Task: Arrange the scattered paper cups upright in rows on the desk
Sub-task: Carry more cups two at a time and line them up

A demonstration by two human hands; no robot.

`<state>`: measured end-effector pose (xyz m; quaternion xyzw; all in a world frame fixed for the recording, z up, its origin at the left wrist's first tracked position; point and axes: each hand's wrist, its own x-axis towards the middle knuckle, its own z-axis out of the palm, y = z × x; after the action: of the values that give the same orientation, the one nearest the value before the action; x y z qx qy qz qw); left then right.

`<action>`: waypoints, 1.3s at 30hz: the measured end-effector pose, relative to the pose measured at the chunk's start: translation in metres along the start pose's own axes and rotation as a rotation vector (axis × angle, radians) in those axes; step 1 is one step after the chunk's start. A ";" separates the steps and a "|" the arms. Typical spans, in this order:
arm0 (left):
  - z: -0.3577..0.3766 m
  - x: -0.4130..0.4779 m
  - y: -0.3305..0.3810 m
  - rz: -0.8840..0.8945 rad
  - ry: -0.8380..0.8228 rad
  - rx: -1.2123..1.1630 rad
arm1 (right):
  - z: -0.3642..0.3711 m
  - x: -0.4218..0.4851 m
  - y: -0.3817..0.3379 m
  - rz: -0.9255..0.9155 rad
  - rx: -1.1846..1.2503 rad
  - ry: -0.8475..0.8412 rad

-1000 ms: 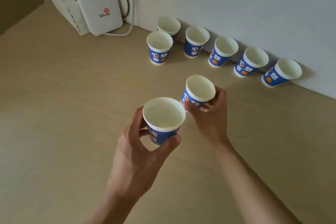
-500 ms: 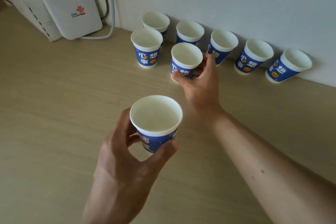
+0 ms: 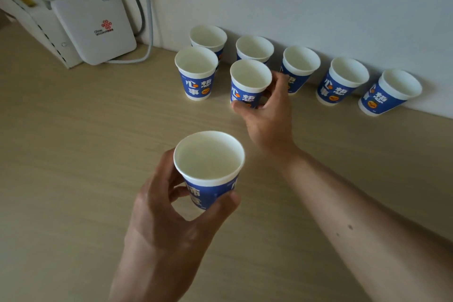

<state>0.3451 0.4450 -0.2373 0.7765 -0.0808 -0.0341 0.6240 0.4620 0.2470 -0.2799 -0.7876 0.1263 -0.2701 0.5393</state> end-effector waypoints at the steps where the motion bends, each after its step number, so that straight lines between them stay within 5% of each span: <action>1: 0.001 0.000 -0.001 -0.002 -0.004 0.000 | 0.000 0.000 0.000 0.006 -0.007 0.001; 12: 0.008 0.006 0.000 -0.038 0.003 0.009 | -0.042 -0.034 -0.010 0.192 0.043 -0.022; 16: 0.022 0.018 0.004 -0.020 -0.007 0.045 | -0.085 -0.069 -0.023 0.341 0.435 -0.320; 20: 0.042 0.030 0.017 0.050 -0.082 0.099 | -0.101 -0.082 -0.032 0.334 0.428 -0.526; 27: 0.066 0.036 0.030 0.157 -0.206 0.240 | -0.113 -0.077 -0.033 0.299 0.348 -0.430; 33: 0.059 0.027 0.019 0.029 -0.162 0.292 | -0.115 -0.047 -0.015 0.257 0.147 -0.107; 39: 0.050 0.016 0.016 -0.010 -0.127 0.255 | -0.096 -0.017 0.005 0.220 0.006 -0.033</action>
<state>0.3522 0.3904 -0.2324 0.8460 -0.1199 -0.0759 0.5139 0.3947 0.1782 -0.2637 -0.7717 0.2022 -0.1968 0.5699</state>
